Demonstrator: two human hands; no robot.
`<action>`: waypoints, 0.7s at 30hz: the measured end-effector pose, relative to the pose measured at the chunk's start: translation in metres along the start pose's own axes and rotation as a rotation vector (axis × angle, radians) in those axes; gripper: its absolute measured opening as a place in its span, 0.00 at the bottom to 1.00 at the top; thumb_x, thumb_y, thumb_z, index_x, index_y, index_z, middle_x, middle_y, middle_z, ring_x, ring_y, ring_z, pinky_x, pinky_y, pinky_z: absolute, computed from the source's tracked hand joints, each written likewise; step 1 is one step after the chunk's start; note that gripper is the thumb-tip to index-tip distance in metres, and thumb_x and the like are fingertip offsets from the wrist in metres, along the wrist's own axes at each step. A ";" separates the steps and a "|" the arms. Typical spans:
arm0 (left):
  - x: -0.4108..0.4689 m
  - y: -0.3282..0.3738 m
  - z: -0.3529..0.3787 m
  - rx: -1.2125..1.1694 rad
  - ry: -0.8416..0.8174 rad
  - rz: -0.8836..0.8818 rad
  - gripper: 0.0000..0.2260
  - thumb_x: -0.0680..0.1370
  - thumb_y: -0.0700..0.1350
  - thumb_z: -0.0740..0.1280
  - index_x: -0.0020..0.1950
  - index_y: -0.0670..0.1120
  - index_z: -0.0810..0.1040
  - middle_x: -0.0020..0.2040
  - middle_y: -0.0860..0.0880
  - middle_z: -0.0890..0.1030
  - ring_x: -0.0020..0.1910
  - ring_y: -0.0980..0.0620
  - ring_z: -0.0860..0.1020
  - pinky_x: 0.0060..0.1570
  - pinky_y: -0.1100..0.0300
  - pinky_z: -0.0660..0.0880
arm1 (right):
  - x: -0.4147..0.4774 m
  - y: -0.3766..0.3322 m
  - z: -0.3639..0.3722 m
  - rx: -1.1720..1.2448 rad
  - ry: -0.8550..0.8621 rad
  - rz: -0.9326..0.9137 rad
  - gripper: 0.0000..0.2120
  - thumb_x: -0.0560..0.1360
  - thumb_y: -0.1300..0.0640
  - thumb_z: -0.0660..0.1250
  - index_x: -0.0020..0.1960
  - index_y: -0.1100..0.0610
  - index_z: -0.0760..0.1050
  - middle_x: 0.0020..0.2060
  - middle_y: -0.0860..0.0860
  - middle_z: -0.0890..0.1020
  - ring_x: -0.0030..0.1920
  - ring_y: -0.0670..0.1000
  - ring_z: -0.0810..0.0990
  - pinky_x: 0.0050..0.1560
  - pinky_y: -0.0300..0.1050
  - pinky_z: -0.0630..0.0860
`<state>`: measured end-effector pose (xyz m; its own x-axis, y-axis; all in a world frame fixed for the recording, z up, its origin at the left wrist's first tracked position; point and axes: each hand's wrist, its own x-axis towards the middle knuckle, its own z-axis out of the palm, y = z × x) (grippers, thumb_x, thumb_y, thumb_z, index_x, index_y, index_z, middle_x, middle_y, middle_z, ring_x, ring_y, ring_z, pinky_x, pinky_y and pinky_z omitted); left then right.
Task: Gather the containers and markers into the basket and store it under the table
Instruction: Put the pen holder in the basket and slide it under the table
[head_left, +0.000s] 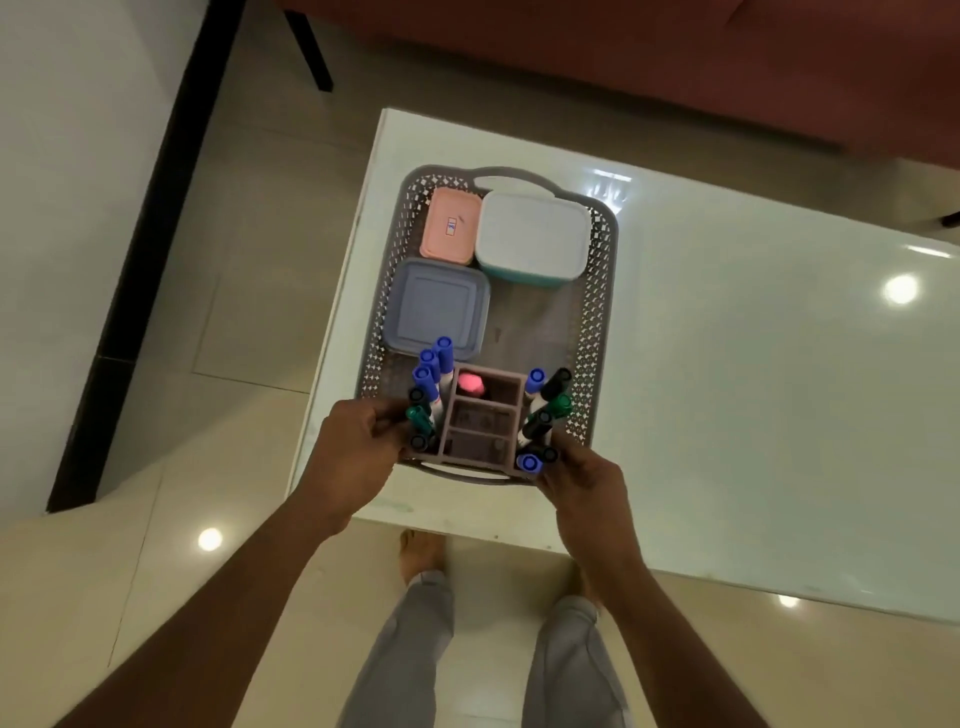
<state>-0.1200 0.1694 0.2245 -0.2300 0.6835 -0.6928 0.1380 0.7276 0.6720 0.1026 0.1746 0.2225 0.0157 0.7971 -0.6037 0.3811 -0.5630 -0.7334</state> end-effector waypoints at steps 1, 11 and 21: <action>0.004 -0.002 0.000 0.046 0.007 0.008 0.15 0.76 0.34 0.67 0.60 0.46 0.82 0.49 0.48 0.86 0.46 0.52 0.84 0.52 0.54 0.80 | 0.003 0.002 0.005 -0.021 0.013 -0.002 0.24 0.79 0.65 0.63 0.52 0.33 0.79 0.45 0.45 0.87 0.49 0.58 0.84 0.54 0.62 0.80; 0.018 -0.007 0.007 0.171 0.081 0.032 0.18 0.75 0.30 0.65 0.61 0.46 0.81 0.49 0.47 0.85 0.49 0.50 0.83 0.46 0.61 0.77 | 0.020 0.011 0.004 -0.131 0.023 -0.045 0.19 0.79 0.67 0.61 0.65 0.50 0.78 0.47 0.43 0.83 0.48 0.47 0.82 0.47 0.35 0.77; 0.021 0.005 0.004 0.114 0.164 0.055 0.16 0.80 0.33 0.59 0.61 0.46 0.80 0.47 0.49 0.84 0.44 0.54 0.82 0.37 0.67 0.74 | 0.035 0.003 -0.024 -0.172 0.131 -0.124 0.13 0.77 0.64 0.65 0.60 0.57 0.80 0.50 0.50 0.86 0.47 0.47 0.85 0.50 0.42 0.82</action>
<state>-0.1206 0.1878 0.2128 -0.3713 0.7103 -0.5980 0.2610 0.6979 0.6669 0.1260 0.2060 0.2068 0.0747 0.8854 -0.4587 0.5391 -0.4229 -0.7284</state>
